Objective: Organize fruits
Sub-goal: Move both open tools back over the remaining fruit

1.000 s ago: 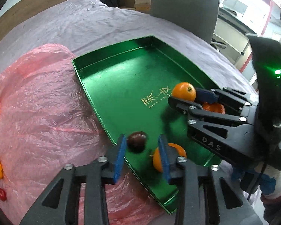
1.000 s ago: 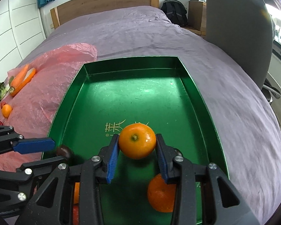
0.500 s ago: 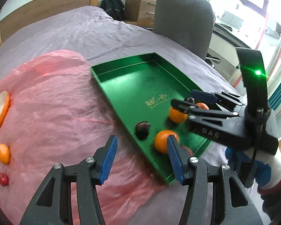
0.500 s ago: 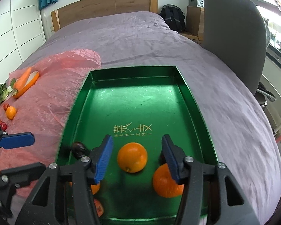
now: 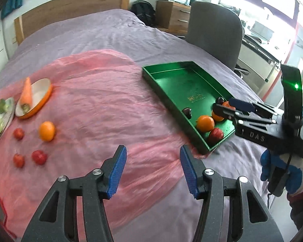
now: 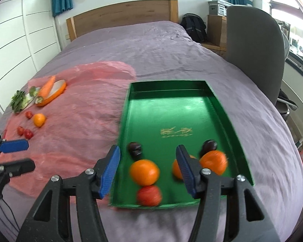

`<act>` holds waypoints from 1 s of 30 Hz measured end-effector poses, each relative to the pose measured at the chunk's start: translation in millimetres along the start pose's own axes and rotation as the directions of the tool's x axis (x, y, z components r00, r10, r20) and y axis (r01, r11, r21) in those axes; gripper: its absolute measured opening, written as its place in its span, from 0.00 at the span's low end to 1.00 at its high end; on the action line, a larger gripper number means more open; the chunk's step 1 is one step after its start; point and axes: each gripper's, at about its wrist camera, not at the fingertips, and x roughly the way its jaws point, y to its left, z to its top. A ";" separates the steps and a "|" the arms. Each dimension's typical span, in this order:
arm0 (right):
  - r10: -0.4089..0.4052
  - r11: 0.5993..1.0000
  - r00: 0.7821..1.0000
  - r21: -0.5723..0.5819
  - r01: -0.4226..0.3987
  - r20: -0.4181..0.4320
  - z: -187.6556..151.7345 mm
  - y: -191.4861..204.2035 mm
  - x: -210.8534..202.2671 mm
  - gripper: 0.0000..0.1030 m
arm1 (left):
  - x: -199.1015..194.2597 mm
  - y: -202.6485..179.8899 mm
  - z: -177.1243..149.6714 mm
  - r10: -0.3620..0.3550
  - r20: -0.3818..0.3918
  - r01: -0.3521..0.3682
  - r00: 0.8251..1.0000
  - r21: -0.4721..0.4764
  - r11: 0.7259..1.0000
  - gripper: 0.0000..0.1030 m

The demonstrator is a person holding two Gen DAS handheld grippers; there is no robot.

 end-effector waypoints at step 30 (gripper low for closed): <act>0.141 0.978 0.990 -0.155 -0.142 -0.017 -50.5 150.6 -59.0 1.00 | -101.1 79.8 -89.2 0.223 0.035 -0.217 0.974 -0.118 0.969 0.50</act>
